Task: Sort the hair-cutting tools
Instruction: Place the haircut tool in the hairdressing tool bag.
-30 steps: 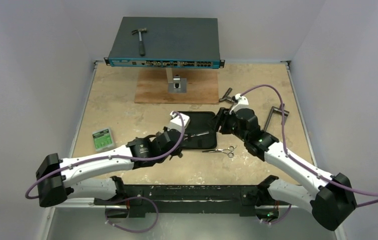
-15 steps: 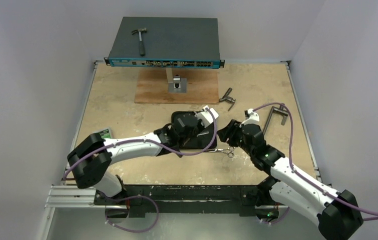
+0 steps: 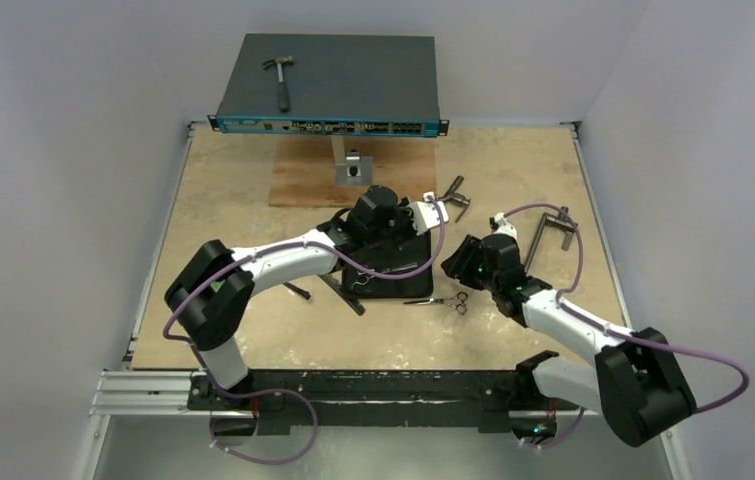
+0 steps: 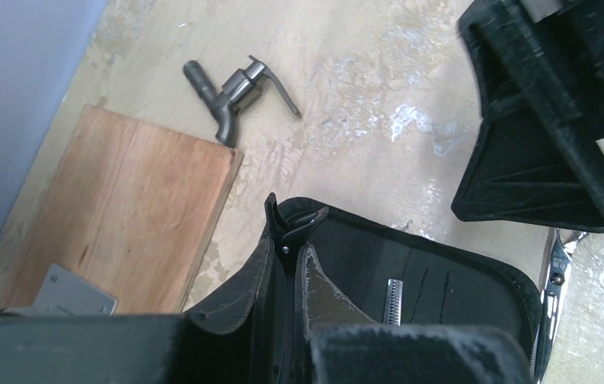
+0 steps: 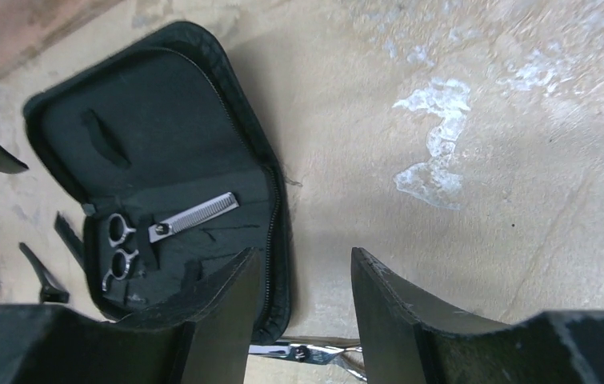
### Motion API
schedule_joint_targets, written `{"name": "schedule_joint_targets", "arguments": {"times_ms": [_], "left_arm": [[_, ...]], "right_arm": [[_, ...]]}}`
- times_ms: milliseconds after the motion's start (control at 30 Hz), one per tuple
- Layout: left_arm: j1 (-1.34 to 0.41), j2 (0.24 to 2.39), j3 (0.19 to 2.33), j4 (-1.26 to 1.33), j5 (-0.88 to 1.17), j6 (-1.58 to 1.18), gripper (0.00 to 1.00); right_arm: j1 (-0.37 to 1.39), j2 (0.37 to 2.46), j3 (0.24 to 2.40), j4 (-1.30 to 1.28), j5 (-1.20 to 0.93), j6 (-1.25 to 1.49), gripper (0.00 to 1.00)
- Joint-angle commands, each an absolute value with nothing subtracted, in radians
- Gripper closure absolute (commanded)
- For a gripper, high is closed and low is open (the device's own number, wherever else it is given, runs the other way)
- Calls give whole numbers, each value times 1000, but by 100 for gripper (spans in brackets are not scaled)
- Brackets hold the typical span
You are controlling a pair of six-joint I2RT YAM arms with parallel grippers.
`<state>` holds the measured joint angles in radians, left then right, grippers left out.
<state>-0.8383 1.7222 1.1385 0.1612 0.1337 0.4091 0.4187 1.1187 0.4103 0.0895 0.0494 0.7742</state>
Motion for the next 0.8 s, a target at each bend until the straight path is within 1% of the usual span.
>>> {"name": "schedule_joint_targets", "arguments": {"times_ms": [0,300,600,767], "left_arm": [[-827,1750,1184,163,243,474,100],[-768,1758,1164,185,315,511,100],[-724,1813,1184,195,387,513,100],[-723,1836,1184,224,409,517,100]], "right_arm": [[419,1184,451,168,-15,712,54],[438,1259,473,229,-62,690,54],[493,1344,523,234,-16,683,56],[508,1371,541,217,26,679,59]]}}
